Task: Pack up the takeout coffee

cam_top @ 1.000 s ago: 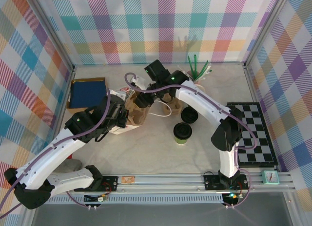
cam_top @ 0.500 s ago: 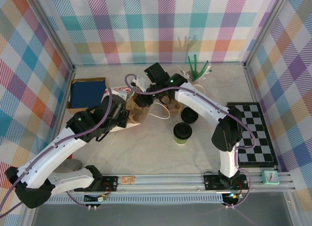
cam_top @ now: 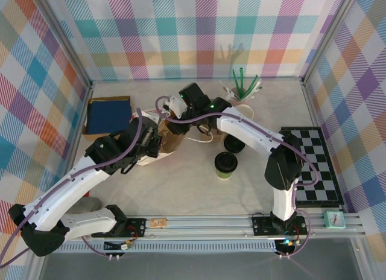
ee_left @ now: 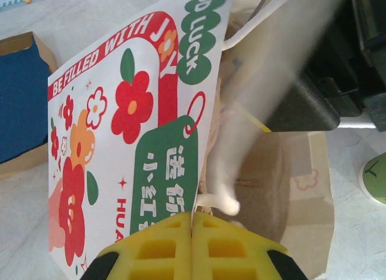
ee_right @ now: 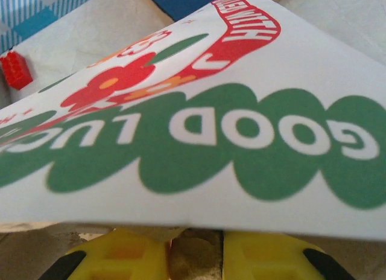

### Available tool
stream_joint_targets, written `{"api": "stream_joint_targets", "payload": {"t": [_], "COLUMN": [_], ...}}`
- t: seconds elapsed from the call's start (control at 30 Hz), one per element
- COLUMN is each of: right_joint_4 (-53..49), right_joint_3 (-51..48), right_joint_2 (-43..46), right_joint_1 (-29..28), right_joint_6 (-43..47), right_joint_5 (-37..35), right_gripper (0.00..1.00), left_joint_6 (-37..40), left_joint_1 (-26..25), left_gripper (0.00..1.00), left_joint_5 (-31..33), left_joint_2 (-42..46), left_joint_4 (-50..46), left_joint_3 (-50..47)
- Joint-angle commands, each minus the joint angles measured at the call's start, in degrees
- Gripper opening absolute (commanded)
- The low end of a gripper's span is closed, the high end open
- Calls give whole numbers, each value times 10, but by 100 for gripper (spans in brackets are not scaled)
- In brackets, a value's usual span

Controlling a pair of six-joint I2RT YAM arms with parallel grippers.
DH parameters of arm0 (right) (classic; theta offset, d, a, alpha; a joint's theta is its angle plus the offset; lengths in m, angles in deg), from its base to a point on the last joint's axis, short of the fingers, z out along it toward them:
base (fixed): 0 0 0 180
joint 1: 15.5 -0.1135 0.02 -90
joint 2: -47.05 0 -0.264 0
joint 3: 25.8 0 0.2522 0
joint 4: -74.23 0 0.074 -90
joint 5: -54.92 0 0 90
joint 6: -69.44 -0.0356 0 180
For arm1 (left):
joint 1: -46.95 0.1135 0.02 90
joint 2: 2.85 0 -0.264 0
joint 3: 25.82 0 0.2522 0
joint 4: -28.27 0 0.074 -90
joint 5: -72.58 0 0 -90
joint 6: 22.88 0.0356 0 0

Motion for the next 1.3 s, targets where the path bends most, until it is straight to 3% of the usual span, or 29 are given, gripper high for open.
{"api": "stream_joint_targets", "payload": {"t": [0.0,0.2,0.47,0.93,1.27], "right_joint_4": [54,69,84,160,193], "right_joint_3": [-27,-43,-103,-124,-157], "right_joint_2": [24,31,72,61,65], "right_joint_1": [-1,-6,-37,-65,-65], "right_joint_6": [-34,-20,34,12,6], "right_joint_5": [-37,27,51,-51,-47], "right_gripper": [24,25,26,26,27], "left_joint_6": [9,8,7,6,7], "left_joint_1": [-6,-7,-7,-6,-7], "left_gripper": [0,0,0,0,0], "left_joint_5": [-4,-3,15,-5,2], "left_joint_2": [-1,0,3,-9,-9], "left_joint_4": [8,8,5,11,7], "left_joint_3": [5,6,4,12,14]}}
